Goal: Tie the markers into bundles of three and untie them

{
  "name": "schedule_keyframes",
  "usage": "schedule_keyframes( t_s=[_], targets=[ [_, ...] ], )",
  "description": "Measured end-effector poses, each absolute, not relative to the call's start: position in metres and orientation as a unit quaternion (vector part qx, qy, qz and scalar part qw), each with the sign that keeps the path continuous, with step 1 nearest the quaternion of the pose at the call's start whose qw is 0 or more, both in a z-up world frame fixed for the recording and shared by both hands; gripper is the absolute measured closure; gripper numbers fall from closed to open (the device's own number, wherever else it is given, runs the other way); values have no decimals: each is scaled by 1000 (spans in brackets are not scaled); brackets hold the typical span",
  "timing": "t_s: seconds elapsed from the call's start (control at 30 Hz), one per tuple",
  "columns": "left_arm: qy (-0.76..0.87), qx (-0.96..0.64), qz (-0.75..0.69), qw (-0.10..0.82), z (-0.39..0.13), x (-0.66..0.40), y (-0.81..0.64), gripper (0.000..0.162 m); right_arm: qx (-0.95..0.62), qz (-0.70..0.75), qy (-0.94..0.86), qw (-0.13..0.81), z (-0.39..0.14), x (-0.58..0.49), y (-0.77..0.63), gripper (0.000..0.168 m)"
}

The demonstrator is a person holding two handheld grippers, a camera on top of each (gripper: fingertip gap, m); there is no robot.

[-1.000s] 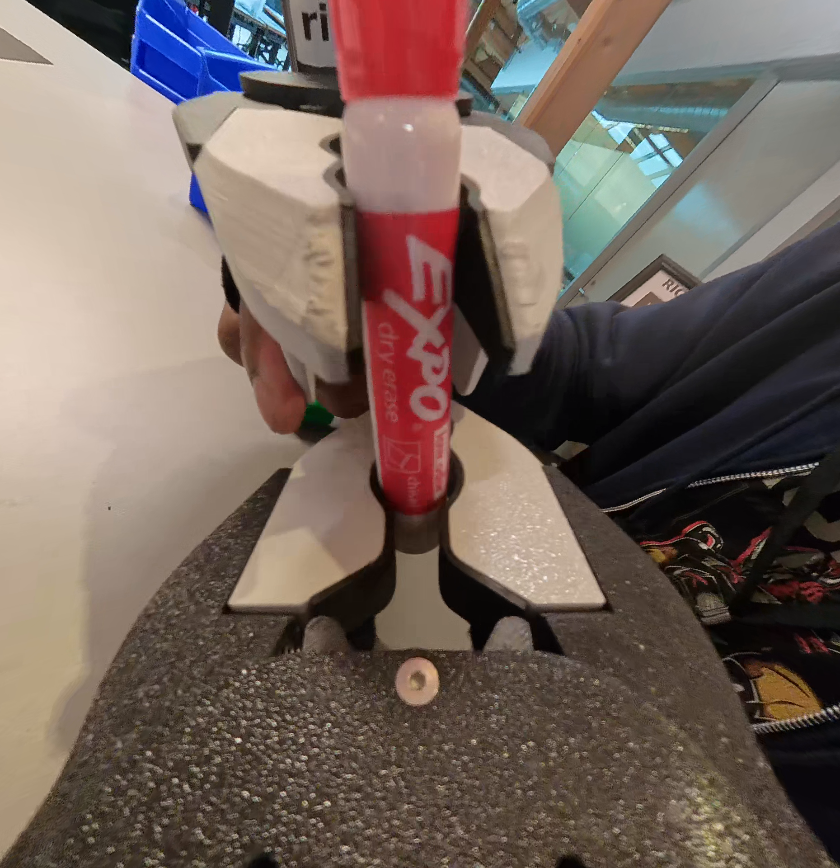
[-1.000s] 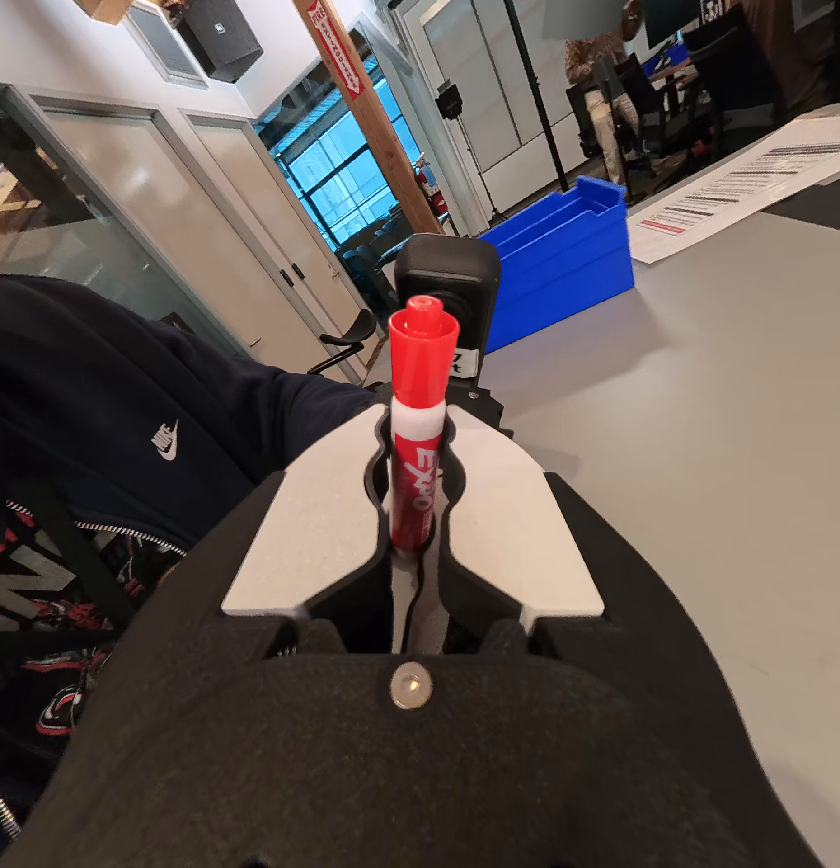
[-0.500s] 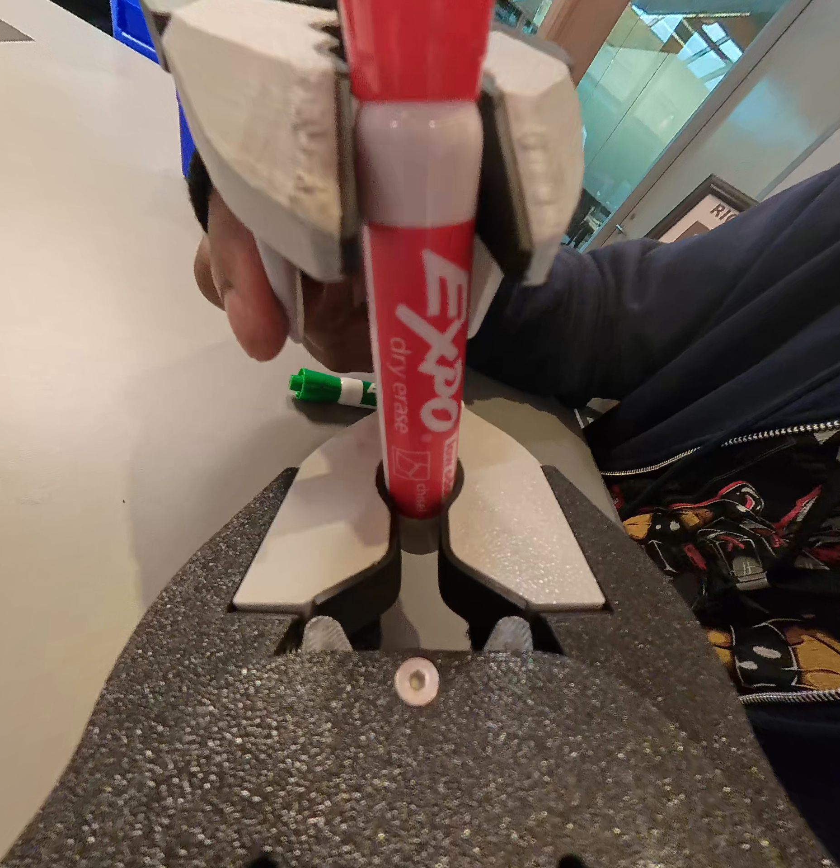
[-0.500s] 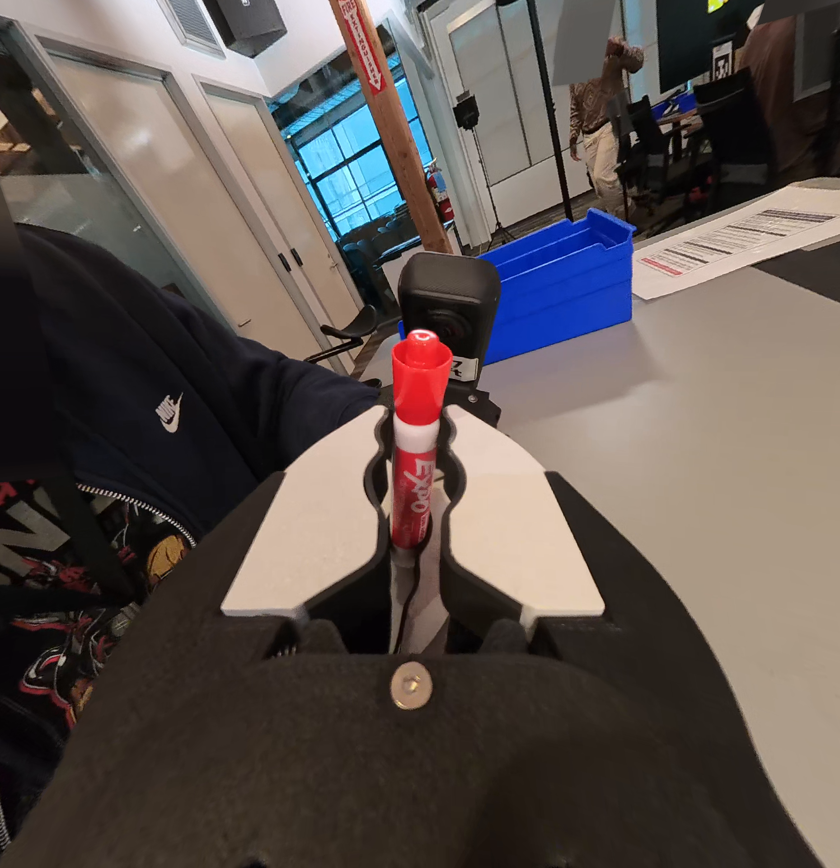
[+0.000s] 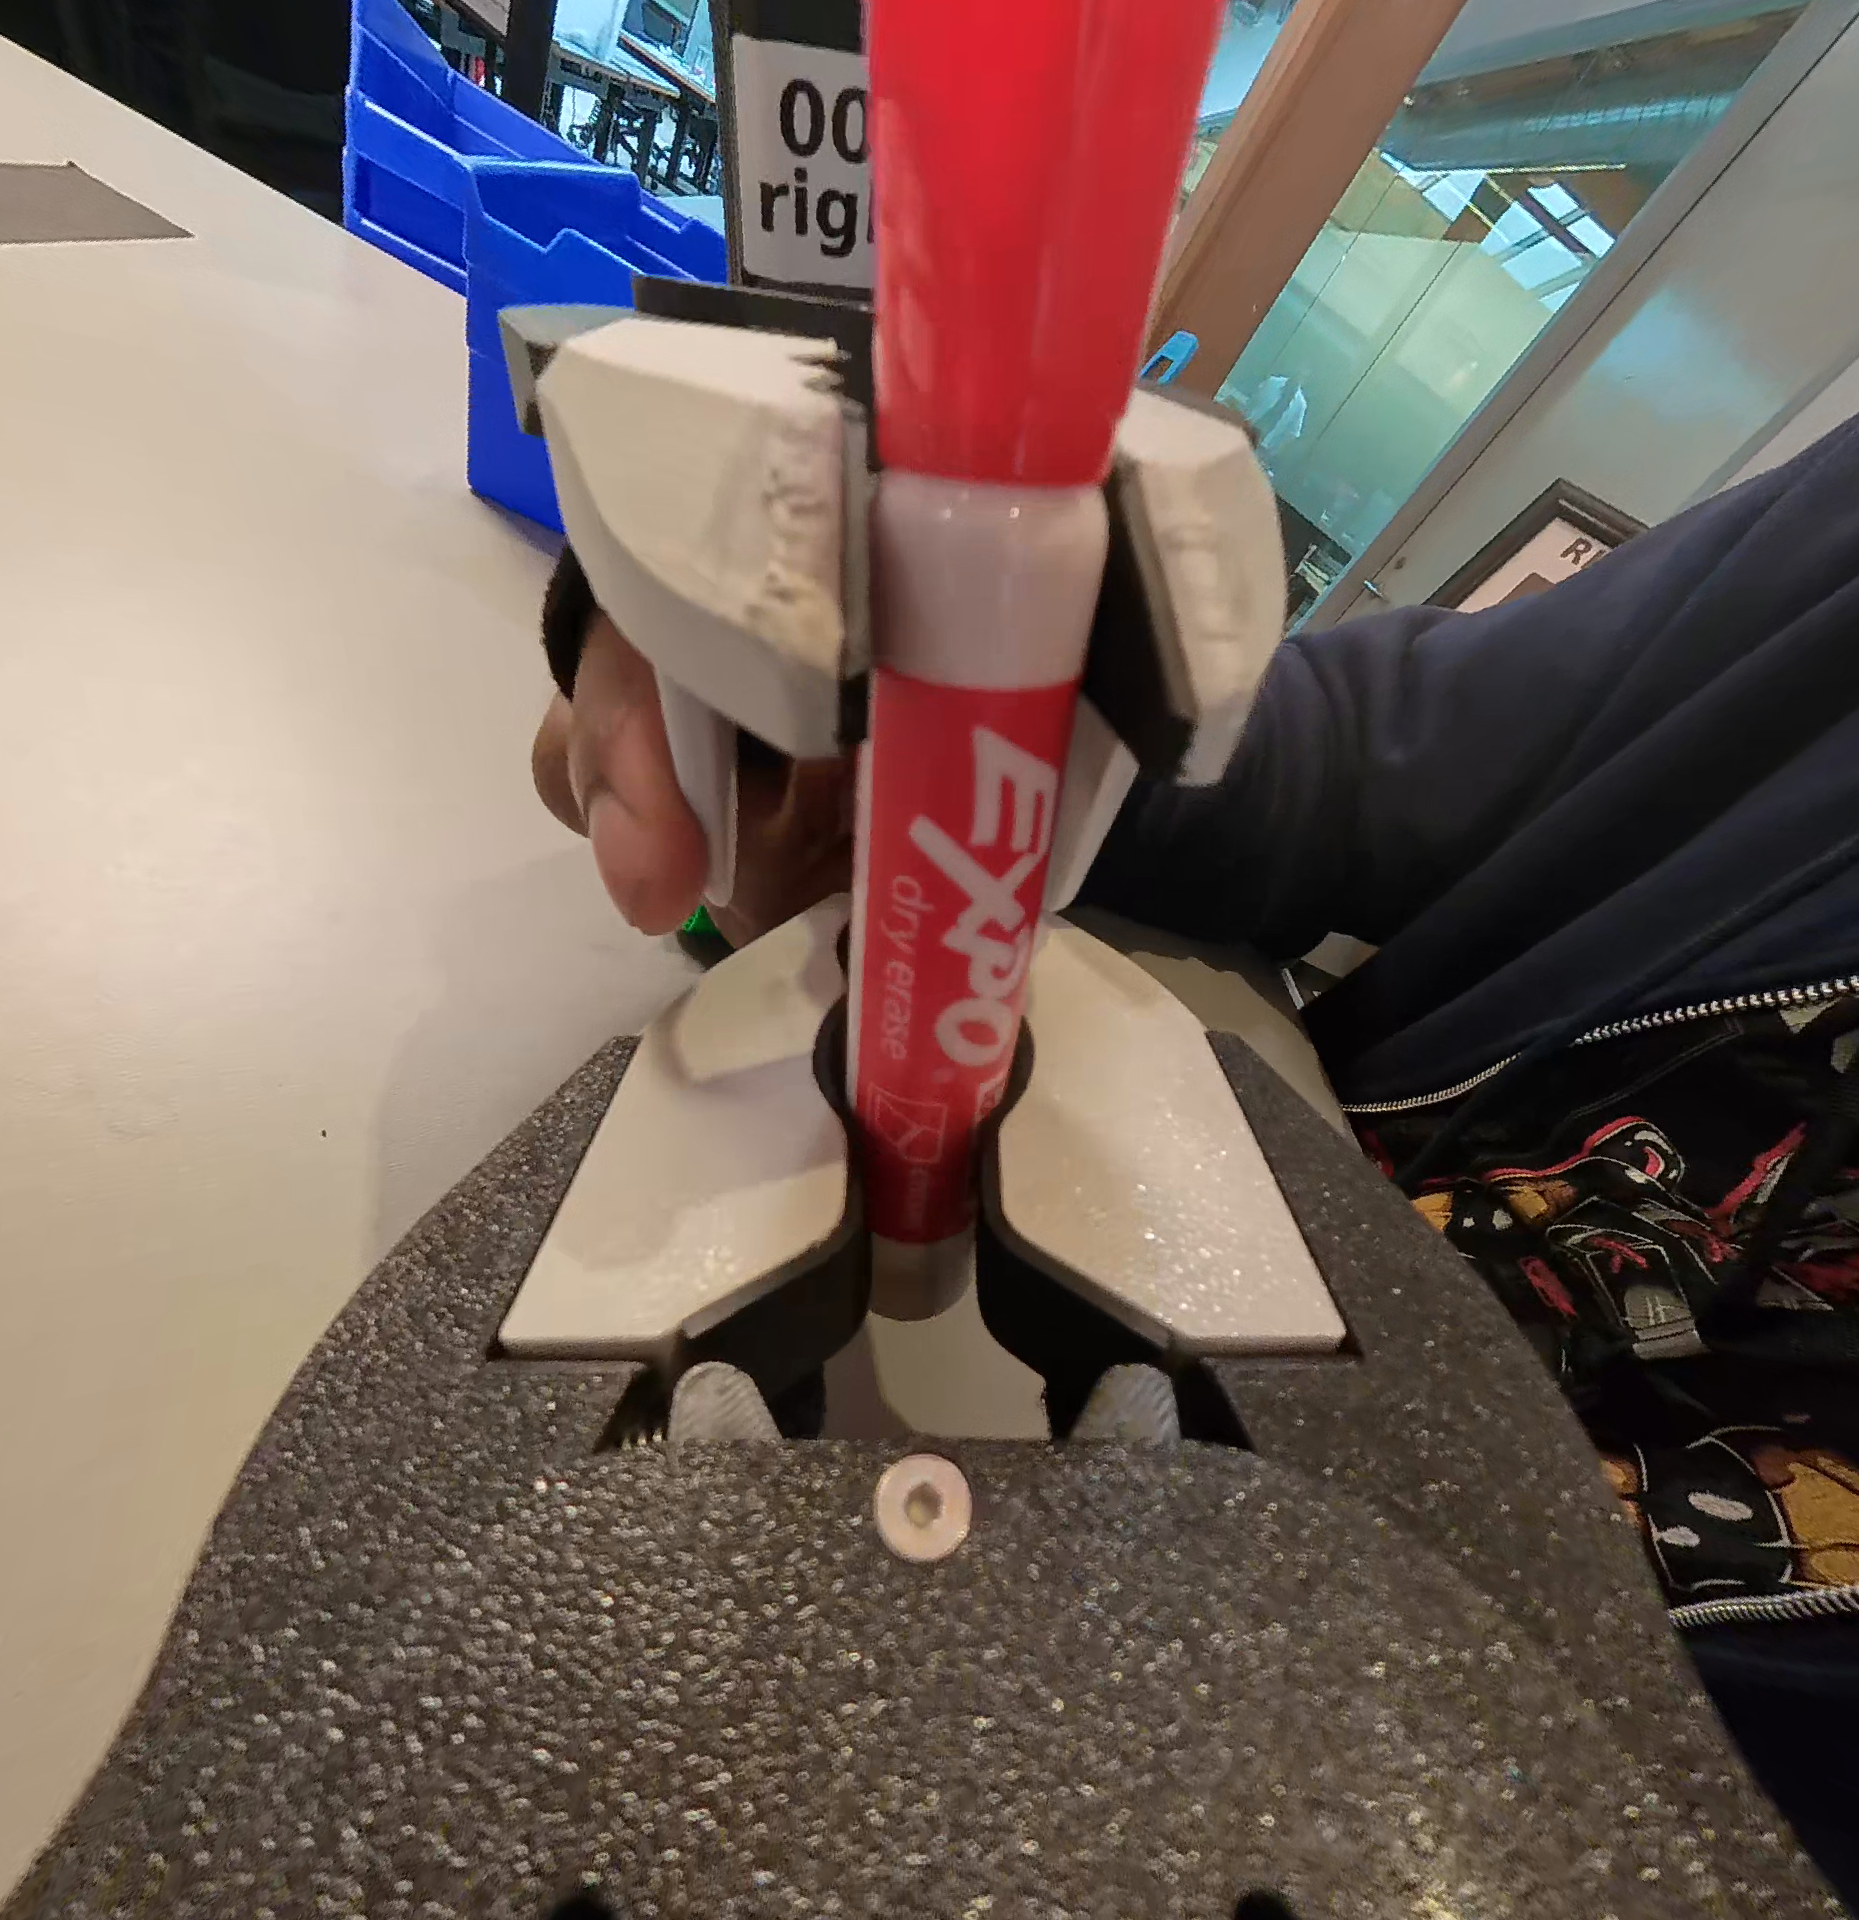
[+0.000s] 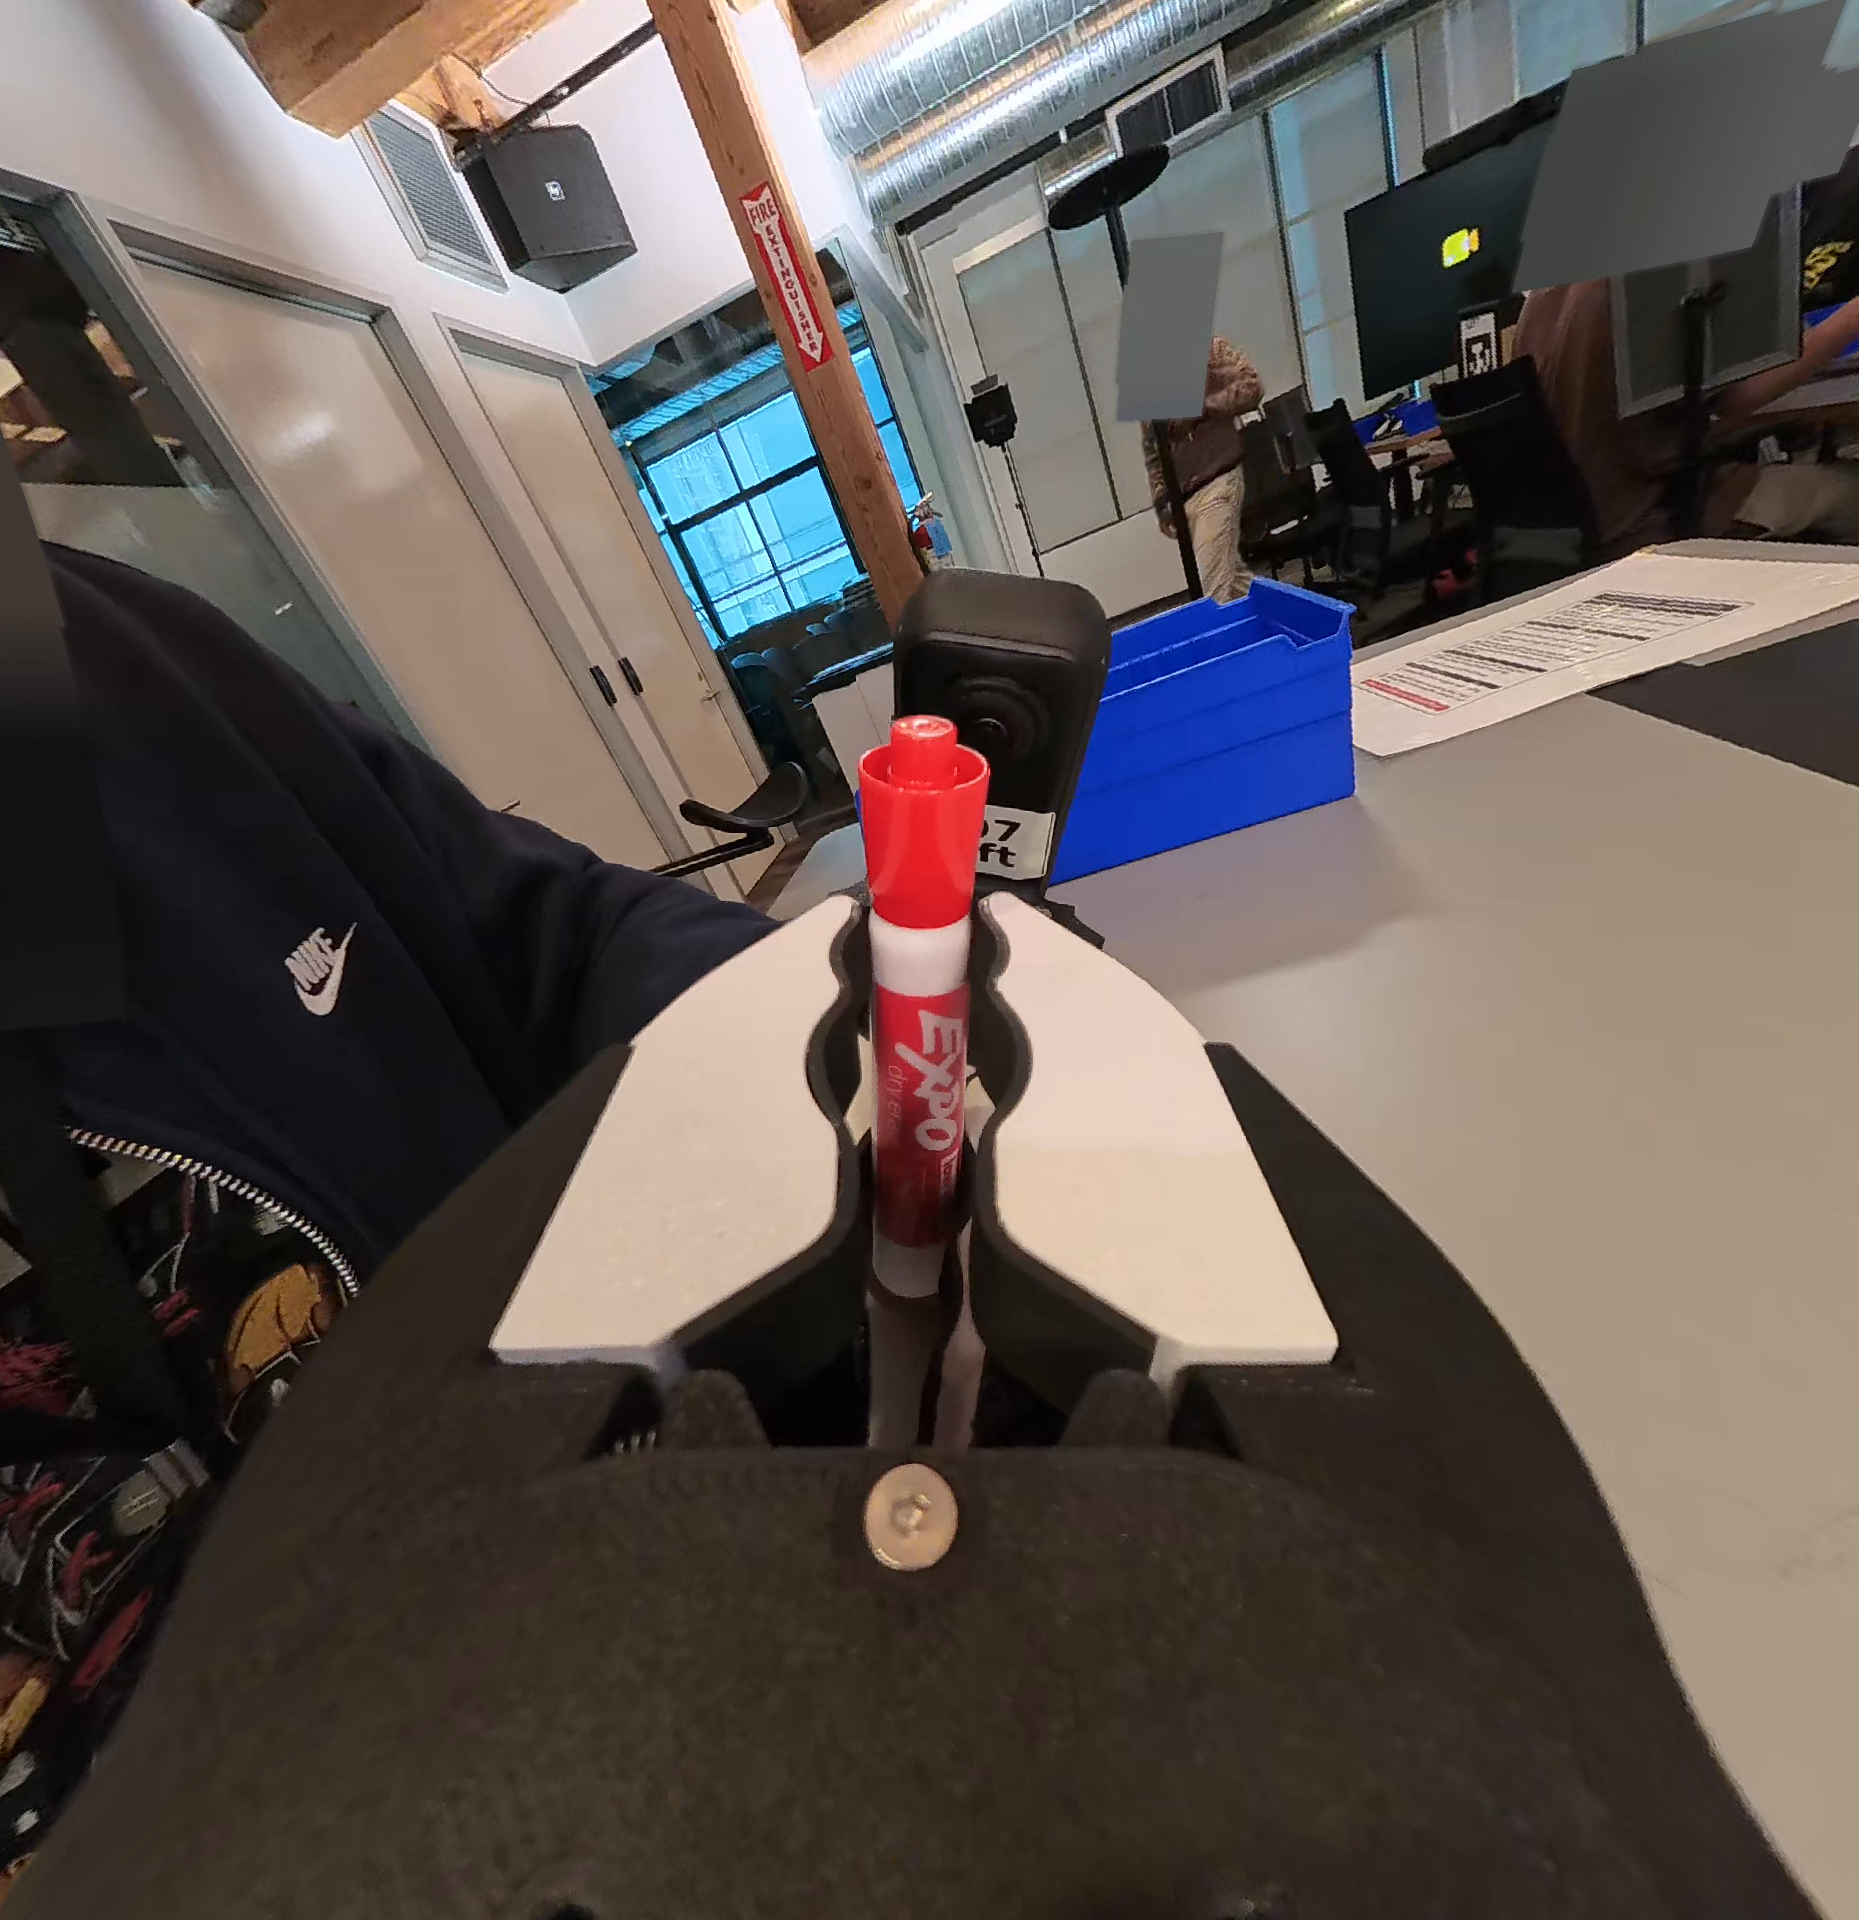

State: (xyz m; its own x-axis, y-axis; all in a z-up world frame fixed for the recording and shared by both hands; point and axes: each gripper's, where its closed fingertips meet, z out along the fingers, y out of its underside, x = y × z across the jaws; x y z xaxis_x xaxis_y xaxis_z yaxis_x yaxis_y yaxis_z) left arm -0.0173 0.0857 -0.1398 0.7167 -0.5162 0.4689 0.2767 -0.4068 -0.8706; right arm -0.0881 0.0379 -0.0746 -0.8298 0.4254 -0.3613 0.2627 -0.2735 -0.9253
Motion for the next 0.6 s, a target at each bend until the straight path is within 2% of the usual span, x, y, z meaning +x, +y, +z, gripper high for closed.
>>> schedule_keyframes(
  t_s=[0.53, 0.6],
  targets=[
    [66, -745, -377, 547, -136, -23, 86, 148, -315, 727, -608, 42, -78, -94, 46, 149],
    [45, -728, -389, 563, -130, -32, 86, 149, -346, 698, -623, 70, -82, -102, 55, 134]
  ],
)
